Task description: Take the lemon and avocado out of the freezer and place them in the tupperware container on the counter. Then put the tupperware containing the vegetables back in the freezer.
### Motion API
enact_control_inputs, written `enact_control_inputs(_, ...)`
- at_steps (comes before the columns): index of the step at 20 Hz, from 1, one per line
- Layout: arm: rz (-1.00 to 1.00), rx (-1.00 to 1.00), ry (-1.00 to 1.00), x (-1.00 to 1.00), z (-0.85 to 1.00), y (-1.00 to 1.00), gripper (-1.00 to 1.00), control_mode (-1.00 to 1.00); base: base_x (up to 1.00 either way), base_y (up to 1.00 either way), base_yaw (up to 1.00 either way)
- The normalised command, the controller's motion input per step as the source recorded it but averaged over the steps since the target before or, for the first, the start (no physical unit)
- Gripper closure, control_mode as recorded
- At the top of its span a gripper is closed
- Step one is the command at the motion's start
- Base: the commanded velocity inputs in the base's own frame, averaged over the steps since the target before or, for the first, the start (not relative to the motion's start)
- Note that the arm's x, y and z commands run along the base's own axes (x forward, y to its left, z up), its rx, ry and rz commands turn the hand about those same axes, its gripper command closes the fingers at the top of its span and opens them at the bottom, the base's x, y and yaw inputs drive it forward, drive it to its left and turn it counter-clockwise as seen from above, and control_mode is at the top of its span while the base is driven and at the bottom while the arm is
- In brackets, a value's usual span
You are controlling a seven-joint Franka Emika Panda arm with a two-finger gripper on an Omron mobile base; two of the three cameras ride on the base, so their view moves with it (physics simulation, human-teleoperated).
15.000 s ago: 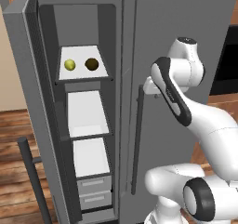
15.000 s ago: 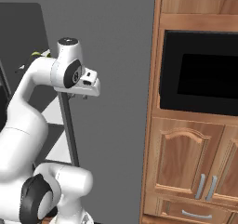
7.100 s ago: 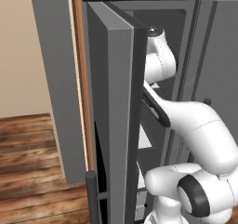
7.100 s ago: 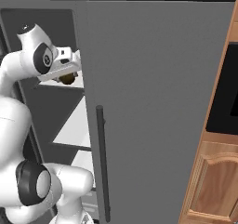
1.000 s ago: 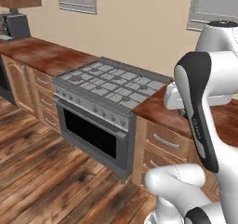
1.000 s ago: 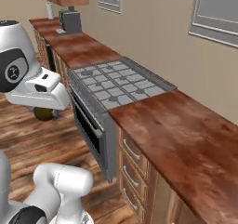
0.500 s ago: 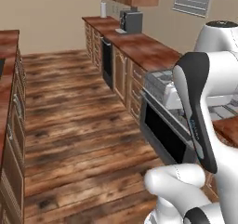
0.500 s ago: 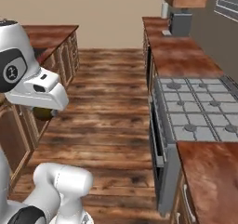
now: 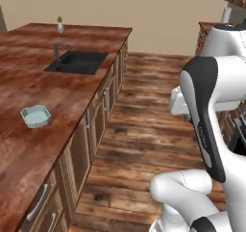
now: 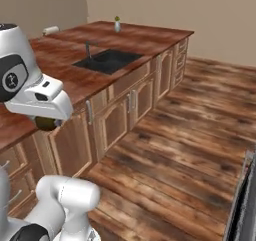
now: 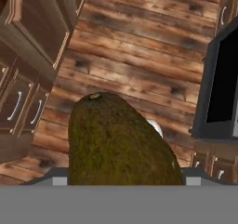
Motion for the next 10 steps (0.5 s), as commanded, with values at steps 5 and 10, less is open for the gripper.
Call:
enact_control_inputs(5,0.0,0.0,0.0,0.0,0.0,0.0,1.0,1.0,0.6,0.0,0.78)
enact_control_inputs(10,0.0,0.0,0.0,0.0,0.0,0.0,1.0,1.0,0.65,-0.01,0.75)
